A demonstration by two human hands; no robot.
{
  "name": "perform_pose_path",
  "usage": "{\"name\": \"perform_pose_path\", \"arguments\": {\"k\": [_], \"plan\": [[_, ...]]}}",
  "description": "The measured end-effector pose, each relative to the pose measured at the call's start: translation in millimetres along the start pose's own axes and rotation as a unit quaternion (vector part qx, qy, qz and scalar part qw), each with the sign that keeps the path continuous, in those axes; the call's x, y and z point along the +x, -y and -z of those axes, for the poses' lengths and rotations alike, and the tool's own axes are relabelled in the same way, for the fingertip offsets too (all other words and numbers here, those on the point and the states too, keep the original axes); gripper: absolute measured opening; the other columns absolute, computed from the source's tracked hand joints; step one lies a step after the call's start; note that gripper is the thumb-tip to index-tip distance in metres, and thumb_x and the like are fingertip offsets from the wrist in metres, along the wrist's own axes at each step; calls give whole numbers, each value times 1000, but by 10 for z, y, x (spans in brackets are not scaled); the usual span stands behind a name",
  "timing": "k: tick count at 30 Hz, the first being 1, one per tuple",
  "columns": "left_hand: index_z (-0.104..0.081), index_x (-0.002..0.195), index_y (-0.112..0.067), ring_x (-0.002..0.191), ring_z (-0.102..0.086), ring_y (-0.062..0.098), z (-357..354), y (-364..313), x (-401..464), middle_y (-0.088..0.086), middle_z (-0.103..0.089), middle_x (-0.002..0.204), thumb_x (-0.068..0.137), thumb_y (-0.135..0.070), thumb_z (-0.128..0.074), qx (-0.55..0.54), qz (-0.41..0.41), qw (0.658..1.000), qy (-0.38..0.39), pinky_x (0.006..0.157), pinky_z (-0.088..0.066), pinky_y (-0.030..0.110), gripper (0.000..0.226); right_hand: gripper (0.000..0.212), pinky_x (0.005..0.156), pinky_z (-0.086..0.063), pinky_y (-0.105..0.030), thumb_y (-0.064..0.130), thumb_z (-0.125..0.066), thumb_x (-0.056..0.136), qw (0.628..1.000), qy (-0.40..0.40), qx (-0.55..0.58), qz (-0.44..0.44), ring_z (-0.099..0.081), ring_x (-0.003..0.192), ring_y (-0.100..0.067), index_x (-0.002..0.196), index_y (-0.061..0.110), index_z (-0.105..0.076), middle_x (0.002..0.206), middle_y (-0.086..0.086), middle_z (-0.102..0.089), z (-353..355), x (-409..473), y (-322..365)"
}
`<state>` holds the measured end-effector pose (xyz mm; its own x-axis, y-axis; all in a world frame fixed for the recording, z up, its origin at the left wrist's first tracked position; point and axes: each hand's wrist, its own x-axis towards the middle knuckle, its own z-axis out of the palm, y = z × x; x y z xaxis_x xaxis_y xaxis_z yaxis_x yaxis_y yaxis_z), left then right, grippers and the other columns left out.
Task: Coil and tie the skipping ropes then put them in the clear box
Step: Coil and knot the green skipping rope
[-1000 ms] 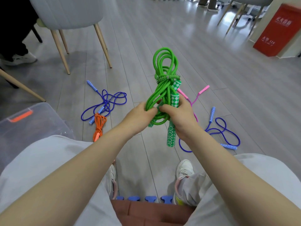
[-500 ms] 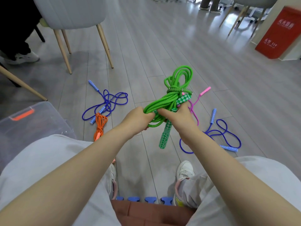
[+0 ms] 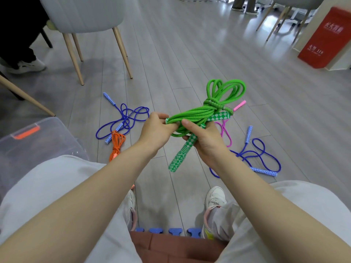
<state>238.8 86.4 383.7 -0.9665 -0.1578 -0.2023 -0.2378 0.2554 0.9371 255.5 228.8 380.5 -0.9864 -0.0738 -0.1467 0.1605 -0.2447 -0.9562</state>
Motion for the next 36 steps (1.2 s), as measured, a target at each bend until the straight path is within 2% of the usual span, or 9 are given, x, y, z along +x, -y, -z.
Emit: {"name": "perform_pose_path", "arguments": {"k": [4,7,10,14,16,24,27,31,36], "plan": [[-62,110,-9,86,-70,14,-73,36,27,4,-74,97,60,-43,-82,-99,28,995,-10,88,-56,38,64,28,63,-53,-27,17,-72,87,997,-69,-17,33,-70,86,-15,112,9,-62,100,-3,-73,-50,-6,-43],[-69,97,-10,73,-65,12,-124,83,16,3,-72,84,75,-23,-79,-145,37,989,-14,87,-56,35,28,31,62,-54,-26,18,-73,86,994,-97,-19,39,-71,85,-18,113,5,-63,103,-10,-73,-82,-13,-116],[-71,100,-11,80,-66,14,-158,142,12,5,-73,90,74,-26,-77,-158,40,987,-5,88,-55,36,31,28,68,-57,-27,16,-72,87,994,-102,2,37,-72,89,-21,111,3,-65,104,-14,-73,-94,-23,-183],[-72,100,-10,71,-62,6,-152,141,23,1,-71,85,88,-20,-67,-115,3,993,-26,65,-48,17,17,31,90,-56,-40,13,-71,88,995,-74,56,35,-69,102,-29,113,-4,-62,110,-20,-70,-73,19,-186],[-73,96,-9,71,-65,7,-158,134,10,3,-72,83,93,-18,-60,-100,-19,994,-26,62,-50,16,15,32,94,-51,-41,14,-69,89,997,-41,68,21,-67,100,-26,115,-3,-62,106,-16,-69,-76,20,-170],[-73,89,-11,92,-70,27,-129,114,15,11,-74,89,87,-20,-62,-90,-20,996,-12,85,-57,44,15,14,95,-54,-44,13,-66,91,999,9,44,23,-68,102,-27,103,7,-67,104,-13,-71,45,22,-89],[-72,89,-8,88,-70,23,-101,70,-14,14,-73,93,90,-12,-63,-149,9,989,24,85,-57,37,10,23,95,-53,-46,15,-66,91,999,16,44,12,-66,108,-33,110,2,-65,112,-21,-69,124,48,-46],[-67,104,2,86,-70,18,-45,11,-52,13,-72,97,91,-6,-62,-244,39,966,82,74,-58,26,17,15,98,-52,-48,15,-63,92,997,31,64,-12,-69,103,-30,101,6,-69,106,-18,-72,230,107,67],[-67,108,-4,89,-70,14,44,-61,-85,5,-73,97,90,-6,-61,-330,53,931,148,77,-57,23,18,25,95,-53,-44,15,-58,93,992,74,105,-5,-67,106,-31,110,-2,-64,108,-20,-71,257,132,132]]}}
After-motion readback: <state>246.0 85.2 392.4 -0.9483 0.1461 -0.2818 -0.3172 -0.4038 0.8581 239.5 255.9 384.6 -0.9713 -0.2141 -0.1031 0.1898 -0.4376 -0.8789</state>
